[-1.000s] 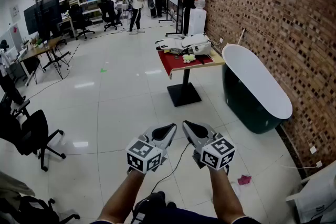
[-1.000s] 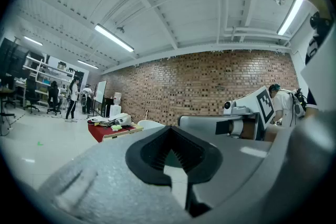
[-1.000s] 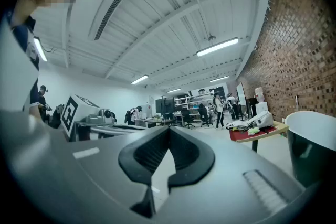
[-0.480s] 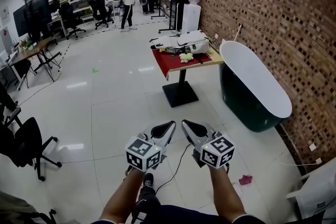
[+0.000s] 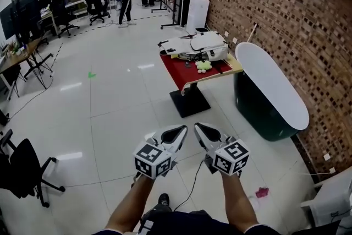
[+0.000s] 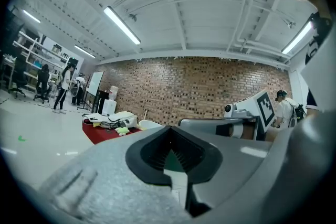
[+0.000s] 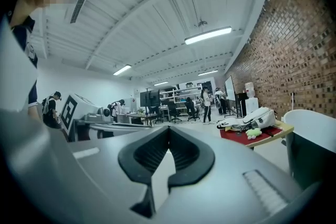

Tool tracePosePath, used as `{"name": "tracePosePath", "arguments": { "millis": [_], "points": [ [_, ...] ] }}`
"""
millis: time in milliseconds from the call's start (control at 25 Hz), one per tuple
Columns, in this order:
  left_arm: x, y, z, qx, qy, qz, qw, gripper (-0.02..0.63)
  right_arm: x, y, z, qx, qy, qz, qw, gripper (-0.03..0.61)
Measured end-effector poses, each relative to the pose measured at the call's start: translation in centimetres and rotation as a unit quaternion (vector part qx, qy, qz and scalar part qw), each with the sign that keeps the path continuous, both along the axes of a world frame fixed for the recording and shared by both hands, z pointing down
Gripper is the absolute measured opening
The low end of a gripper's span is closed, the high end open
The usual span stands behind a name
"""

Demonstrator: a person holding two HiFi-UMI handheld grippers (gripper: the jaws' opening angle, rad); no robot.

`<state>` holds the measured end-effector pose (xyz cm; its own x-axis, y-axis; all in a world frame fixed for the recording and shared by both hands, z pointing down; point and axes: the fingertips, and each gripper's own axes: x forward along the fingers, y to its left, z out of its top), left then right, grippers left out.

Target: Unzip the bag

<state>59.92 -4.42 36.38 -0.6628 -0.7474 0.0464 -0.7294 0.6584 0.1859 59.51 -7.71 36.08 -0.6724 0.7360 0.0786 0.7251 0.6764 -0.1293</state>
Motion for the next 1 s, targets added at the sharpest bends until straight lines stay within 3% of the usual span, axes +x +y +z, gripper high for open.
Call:
{"name": "tracePosePath", "arguments": {
  "millis": [440,1000],
  "points": [
    [-12.6,3.7,1.7,0.006,0.018,0.018,0.9996,0.001,-12.6,3.0,1.4,0.006,0.015,0.027,1.000,0.006],
    [-32.3,0.6,3.9,-0.024,0.036,0.030,0.9986,0.002,-32.5,0.0,3.6,-0.011,0.028,0.036,0.999,0.006]
  ]
}}
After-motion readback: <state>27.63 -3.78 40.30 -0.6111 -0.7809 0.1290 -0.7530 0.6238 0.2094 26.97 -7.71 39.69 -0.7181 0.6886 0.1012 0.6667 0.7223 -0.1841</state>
